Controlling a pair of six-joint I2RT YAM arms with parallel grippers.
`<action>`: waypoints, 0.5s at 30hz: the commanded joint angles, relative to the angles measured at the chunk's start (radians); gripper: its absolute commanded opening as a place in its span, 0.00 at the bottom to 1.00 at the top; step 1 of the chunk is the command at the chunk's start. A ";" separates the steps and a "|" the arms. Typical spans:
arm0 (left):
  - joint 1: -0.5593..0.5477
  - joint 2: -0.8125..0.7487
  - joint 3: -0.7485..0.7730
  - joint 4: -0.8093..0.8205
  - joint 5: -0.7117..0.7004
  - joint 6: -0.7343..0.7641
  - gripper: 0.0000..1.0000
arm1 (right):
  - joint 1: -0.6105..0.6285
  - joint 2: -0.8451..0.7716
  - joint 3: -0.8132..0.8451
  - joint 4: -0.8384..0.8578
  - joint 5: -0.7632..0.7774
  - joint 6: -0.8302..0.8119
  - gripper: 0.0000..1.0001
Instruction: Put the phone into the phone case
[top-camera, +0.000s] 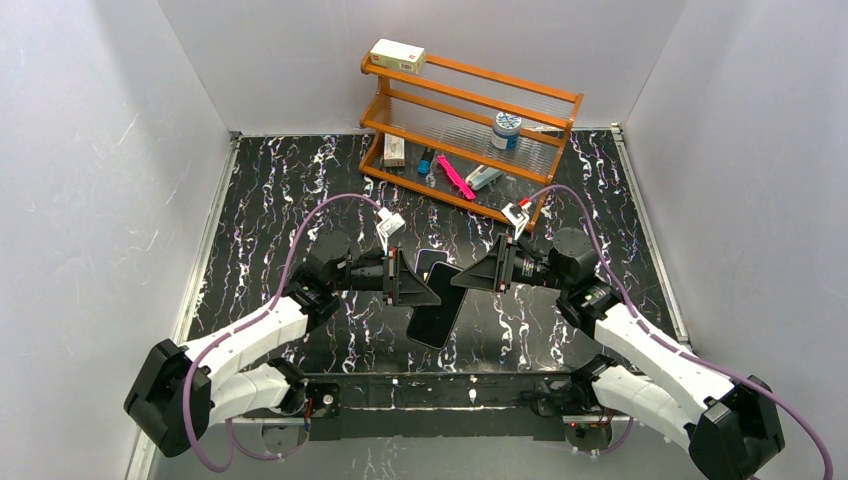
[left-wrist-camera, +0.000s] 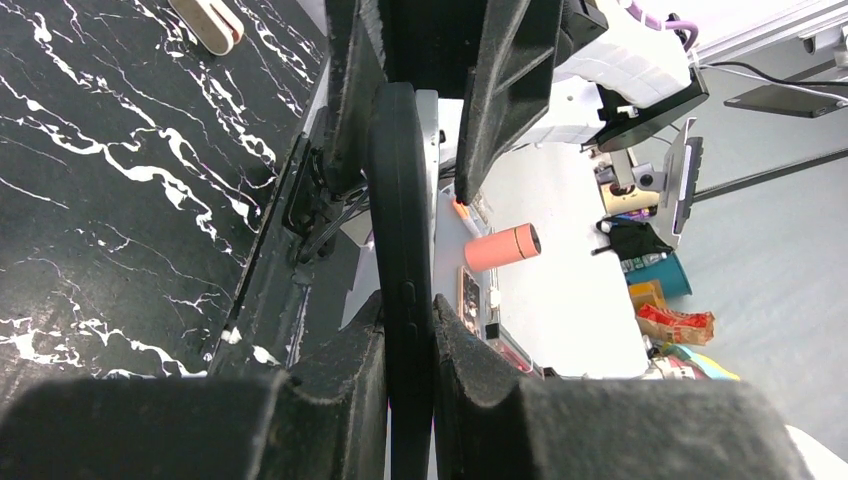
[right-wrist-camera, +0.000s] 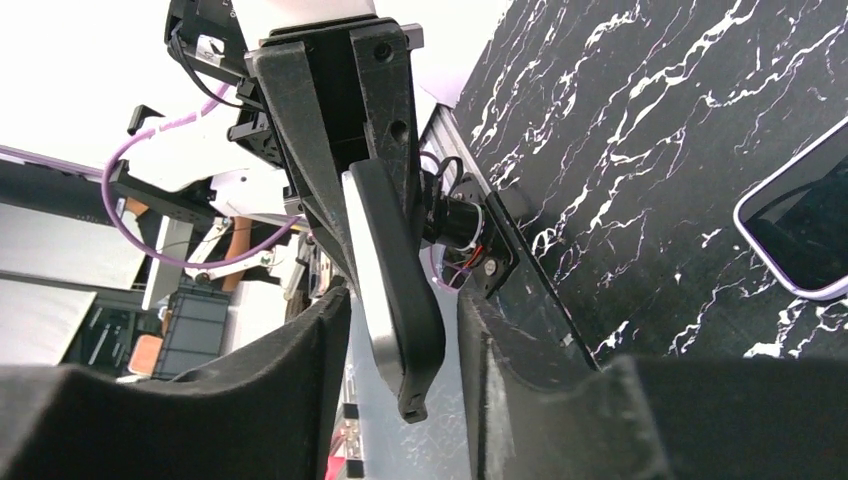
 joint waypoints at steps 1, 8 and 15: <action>0.001 -0.009 -0.006 0.018 0.019 -0.011 0.00 | -0.003 -0.008 0.057 0.006 -0.003 -0.036 0.47; 0.003 -0.023 0.080 -0.416 -0.193 0.241 0.00 | -0.002 -0.005 0.087 -0.100 0.064 -0.084 0.01; 0.003 -0.016 0.095 -0.423 -0.234 0.222 0.00 | -0.002 0.020 0.083 -0.069 0.035 -0.074 0.17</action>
